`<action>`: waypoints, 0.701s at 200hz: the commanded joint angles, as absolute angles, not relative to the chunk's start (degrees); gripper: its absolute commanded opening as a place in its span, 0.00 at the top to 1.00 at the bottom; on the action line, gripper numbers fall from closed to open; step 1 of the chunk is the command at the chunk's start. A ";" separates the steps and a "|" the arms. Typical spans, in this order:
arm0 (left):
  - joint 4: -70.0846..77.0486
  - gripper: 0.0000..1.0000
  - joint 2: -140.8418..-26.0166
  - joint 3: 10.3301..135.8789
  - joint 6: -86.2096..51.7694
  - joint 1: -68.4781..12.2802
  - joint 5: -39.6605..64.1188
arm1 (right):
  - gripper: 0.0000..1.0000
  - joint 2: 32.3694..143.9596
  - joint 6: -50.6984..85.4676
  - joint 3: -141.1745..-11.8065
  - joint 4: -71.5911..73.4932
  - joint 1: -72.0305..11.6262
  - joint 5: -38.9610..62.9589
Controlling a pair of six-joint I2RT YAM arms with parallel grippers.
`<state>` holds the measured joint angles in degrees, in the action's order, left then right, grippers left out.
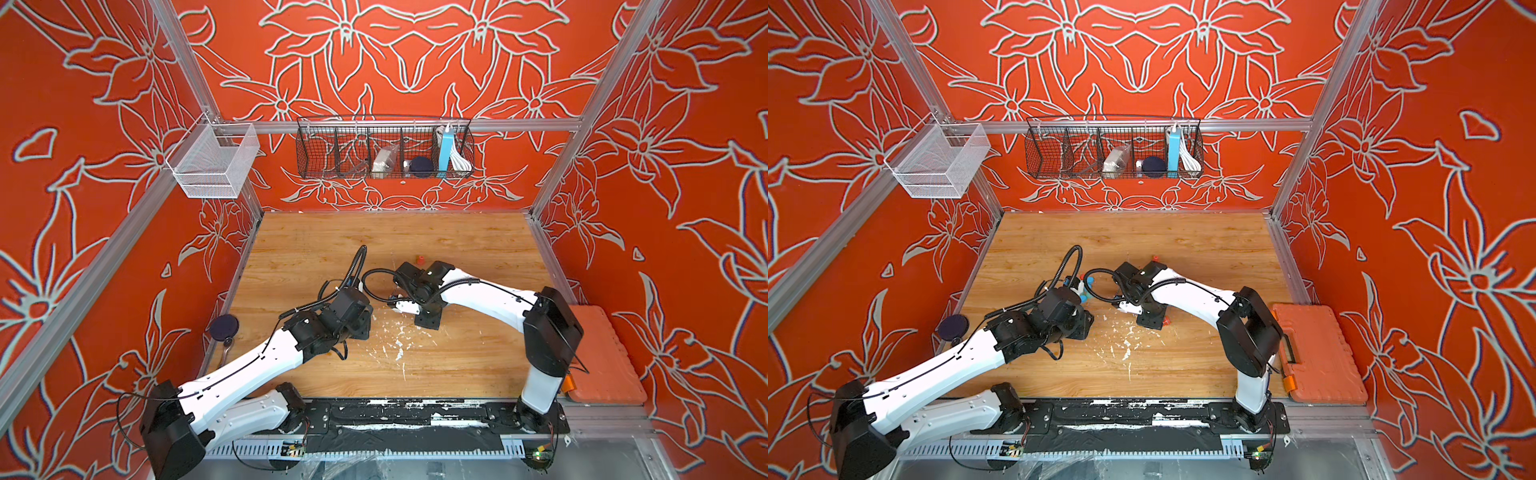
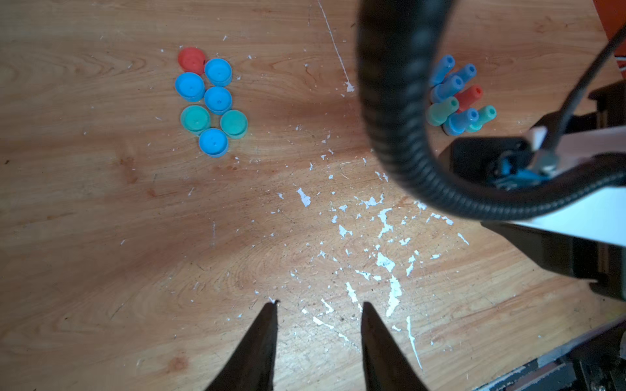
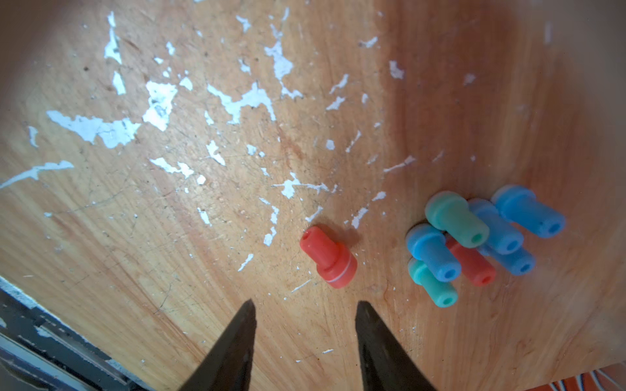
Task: Close the stamp cap
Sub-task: Pick up the stamp from the center of the board.
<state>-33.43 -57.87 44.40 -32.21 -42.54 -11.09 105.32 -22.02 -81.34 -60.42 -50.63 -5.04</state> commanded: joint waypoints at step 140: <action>-33.40 0.58 -54.31 43.35 -33.23 -37.53 -8.36 | 0.61 110.34 -27.39 -78.01 -57.73 -50.28 -9.71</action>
